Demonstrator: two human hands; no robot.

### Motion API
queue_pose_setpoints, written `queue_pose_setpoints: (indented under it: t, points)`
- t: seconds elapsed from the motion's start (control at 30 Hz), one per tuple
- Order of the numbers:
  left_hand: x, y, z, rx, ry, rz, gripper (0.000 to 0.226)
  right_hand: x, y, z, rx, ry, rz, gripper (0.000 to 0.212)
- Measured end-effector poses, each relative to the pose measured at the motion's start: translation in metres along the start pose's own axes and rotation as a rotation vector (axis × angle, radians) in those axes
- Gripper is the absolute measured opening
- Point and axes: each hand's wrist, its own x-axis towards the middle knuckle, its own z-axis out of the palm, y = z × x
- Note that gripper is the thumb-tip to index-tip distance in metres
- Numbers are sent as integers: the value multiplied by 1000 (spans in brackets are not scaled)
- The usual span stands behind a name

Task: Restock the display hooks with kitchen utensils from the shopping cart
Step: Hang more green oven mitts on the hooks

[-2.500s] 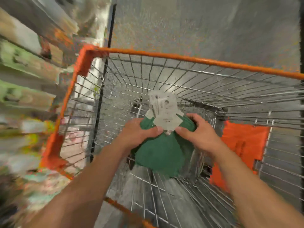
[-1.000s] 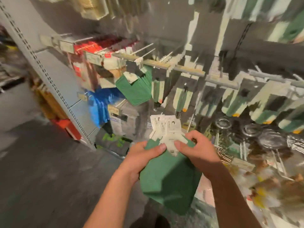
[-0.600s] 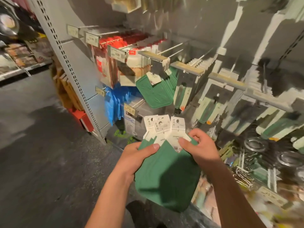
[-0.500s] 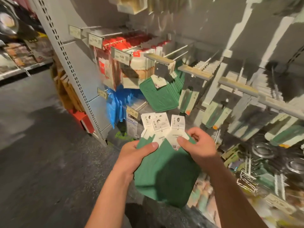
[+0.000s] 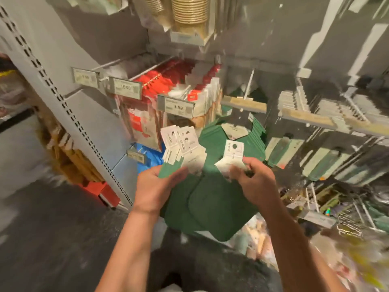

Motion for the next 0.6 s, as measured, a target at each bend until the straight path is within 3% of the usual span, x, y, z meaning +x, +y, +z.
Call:
queue_pose_setpoints:
  t: [0.13, 0.23, 0.6]
  points:
    - [30, -1, -29, 124, -15, 45, 41, 7, -22, 8, 14, 6, 194, 25]
    - [41, -1, -39, 195, -34, 47, 18, 13, -32, 13, -64, 65, 220, 38]
    - [56, 25, -57, 425, -150, 266, 27, 45, -45, 6, -132, 258, 233, 38]
